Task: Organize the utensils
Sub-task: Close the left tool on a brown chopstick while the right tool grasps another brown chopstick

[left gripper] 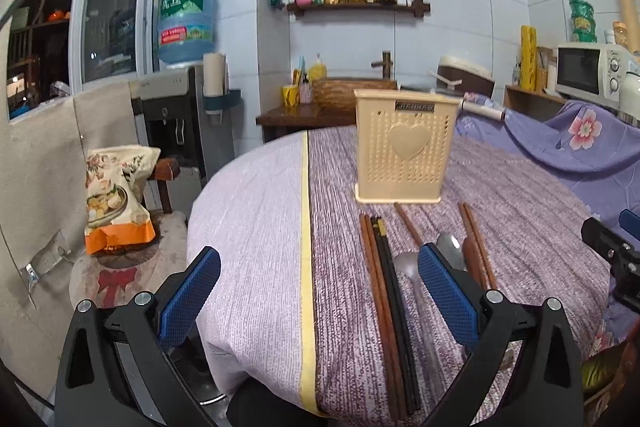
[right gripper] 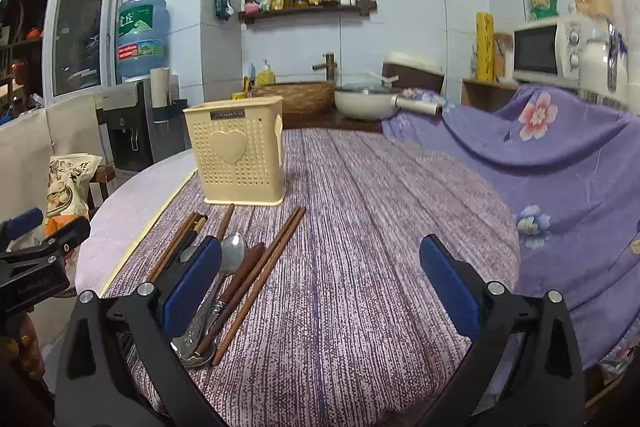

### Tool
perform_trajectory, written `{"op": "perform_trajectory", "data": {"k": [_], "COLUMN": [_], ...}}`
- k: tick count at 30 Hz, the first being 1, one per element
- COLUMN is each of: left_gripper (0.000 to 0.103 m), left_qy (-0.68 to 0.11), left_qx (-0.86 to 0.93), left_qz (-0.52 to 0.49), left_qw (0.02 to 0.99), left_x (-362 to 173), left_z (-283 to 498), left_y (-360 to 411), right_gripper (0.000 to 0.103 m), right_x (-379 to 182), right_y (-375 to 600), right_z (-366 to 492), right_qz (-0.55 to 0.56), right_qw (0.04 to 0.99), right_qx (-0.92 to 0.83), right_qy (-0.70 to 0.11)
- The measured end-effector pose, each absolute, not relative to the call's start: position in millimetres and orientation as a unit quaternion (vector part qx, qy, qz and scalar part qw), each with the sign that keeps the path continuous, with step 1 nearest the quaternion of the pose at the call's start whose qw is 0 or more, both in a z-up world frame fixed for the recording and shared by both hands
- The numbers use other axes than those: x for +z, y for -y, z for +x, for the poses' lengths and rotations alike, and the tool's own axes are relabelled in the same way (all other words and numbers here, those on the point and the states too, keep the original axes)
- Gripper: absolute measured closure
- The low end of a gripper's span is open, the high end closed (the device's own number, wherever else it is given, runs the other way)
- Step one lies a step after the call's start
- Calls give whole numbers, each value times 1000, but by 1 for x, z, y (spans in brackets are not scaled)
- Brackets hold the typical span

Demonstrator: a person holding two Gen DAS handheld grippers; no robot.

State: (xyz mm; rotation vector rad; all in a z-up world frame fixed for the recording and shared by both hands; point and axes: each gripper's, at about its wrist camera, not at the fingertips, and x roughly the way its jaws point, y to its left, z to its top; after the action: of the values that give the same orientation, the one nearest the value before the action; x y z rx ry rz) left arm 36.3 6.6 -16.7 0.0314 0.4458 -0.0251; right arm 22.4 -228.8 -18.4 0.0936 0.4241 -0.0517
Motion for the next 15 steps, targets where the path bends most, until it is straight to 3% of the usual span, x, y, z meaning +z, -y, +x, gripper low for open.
{"op": "perform_trajectory", "data": {"k": [5,7,15], "left_gripper": [9,20,47], "left_qy": [-278,-304,-363], "left_qx": [-45,-62,-99], "left_qz": [20,24,58], "left_qw": [959,950,925], "left_x": [-22,-26,-39], "left_z": [76,92,138], "left_y": [-9,-8,10], "right_gripper": [14,22,56], "right_x": [-30,-38,-61], "right_y": [236,239,238], "right_z": [65,86,162], "right_qz": [70,87,133], "right_qw": [956,943,898], "right_qx": [-7,11,43], "right_qy": [-286,-321,-418]}}
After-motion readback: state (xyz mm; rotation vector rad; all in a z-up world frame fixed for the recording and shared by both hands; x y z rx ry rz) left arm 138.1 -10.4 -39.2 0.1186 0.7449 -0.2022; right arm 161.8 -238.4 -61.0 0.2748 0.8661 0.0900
